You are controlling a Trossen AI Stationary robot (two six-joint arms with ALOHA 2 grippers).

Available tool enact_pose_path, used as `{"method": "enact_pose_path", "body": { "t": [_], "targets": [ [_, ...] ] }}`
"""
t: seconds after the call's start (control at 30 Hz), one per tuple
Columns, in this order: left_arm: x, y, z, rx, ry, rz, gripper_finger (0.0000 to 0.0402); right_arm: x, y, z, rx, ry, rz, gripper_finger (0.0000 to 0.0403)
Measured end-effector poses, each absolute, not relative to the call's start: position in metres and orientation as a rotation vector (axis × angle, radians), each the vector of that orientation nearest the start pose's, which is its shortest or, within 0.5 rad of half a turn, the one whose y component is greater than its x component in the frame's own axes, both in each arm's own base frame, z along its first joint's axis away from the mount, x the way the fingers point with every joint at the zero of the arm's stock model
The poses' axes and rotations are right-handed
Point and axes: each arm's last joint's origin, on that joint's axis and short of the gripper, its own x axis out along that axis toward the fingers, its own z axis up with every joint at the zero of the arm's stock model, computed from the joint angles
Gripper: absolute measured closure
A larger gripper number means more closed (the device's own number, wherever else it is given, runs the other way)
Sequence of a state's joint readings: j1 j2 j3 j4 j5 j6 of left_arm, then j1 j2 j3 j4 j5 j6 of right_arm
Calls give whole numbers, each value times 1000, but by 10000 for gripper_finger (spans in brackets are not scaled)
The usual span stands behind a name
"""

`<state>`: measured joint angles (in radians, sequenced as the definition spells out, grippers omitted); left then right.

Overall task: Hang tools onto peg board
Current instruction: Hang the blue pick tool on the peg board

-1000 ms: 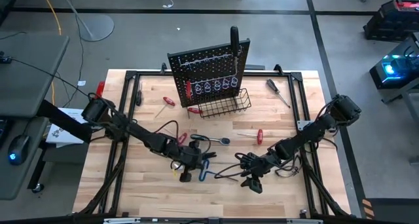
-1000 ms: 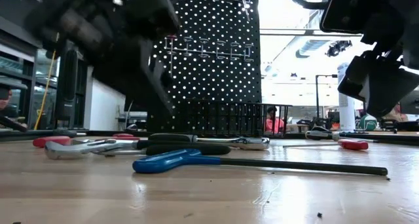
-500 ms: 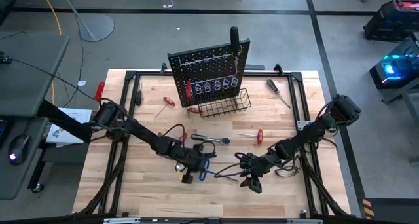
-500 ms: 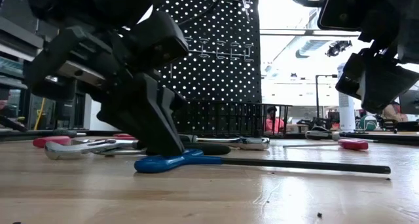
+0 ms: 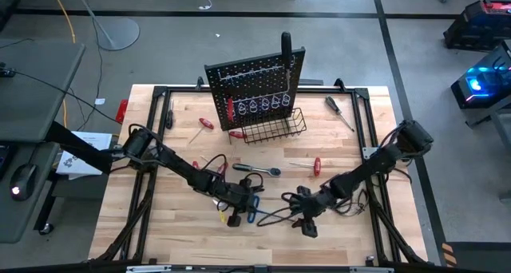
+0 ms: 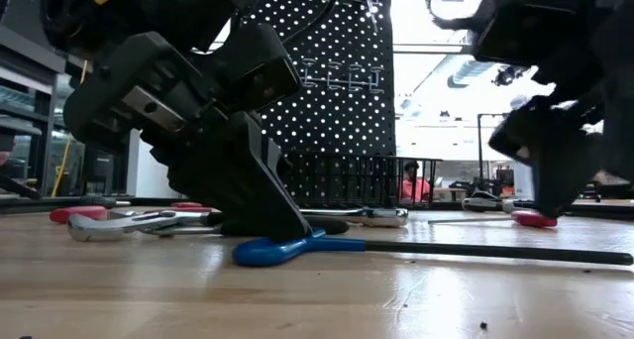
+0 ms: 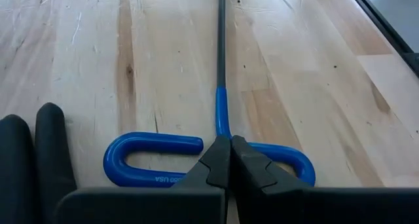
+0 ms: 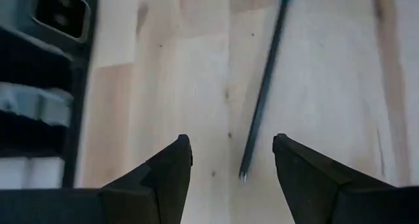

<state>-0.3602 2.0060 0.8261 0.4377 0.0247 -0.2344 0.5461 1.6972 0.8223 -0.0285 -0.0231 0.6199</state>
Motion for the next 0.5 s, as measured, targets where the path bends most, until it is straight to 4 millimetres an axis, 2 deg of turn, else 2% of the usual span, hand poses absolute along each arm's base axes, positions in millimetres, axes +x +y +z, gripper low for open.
{"method": "enact_pose_path", "body": {
  "t": [0.13,0.3,0.4,0.5],
  "targets": [
    [329,-123,74,-117,776,-267,402,293,178,134,178,1126,178,199],
    [329,-123,74,-142,779,-255,402,313,191,125,87,1275,-17,207],
    [329,-123,74,-155,779,-250,402,316,197,113,94,1332,-78,240],
    [330,-122,74,-169,777,-243,402,314,204,105,79,1355,-100,308]
  ]
}}
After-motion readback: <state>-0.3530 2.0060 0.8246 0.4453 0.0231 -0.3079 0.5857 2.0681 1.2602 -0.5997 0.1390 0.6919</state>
